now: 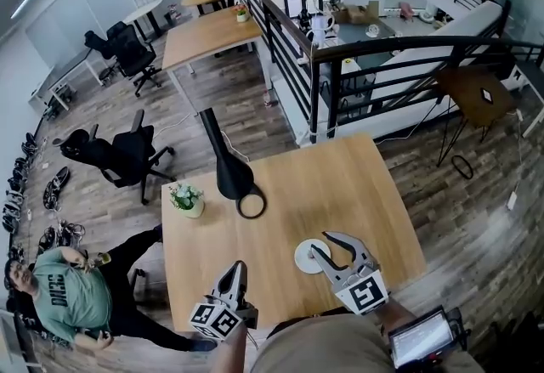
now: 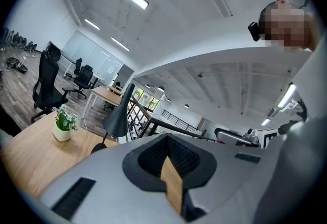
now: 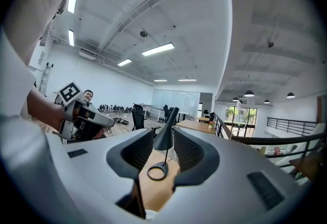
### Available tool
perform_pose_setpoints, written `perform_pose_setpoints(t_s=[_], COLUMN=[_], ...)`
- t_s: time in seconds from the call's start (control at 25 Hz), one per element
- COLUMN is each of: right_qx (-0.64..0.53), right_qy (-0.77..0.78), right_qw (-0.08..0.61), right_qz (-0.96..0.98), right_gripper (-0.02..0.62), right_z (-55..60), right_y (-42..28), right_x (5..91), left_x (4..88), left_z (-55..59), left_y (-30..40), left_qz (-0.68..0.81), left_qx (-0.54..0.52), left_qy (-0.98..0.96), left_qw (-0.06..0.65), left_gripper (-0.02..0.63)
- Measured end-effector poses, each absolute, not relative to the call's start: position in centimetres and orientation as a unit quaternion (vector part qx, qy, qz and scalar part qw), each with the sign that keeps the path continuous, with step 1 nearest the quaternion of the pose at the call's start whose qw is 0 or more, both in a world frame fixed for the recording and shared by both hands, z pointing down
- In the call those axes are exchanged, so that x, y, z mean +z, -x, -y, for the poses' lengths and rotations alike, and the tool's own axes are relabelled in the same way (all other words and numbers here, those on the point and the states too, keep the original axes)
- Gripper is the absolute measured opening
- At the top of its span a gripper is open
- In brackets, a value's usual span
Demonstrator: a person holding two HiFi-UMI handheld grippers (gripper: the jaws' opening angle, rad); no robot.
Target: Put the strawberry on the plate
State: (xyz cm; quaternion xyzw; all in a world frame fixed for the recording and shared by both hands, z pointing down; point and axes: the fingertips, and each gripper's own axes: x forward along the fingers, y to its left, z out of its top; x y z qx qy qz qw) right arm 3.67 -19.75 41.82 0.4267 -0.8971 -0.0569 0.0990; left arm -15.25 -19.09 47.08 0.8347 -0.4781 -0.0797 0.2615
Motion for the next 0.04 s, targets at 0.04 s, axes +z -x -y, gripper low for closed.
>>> perform_pose_setpoints(t_s=[0.04], right_qx=[-0.057], right_qy=[-0.426], right_qw=[0.1], right_qz=[0.897], right_gripper=[0.132], right_z=[19.82], right_y=[-3.57], right_x=[41.95], left_x=[47.06], left_z=[19.16], left_y=[15.31], left_qz=[0.478], left_qx=[-0.082], left_qy=[-0.835], left_qw=[0.26], left_gripper=[0.003])
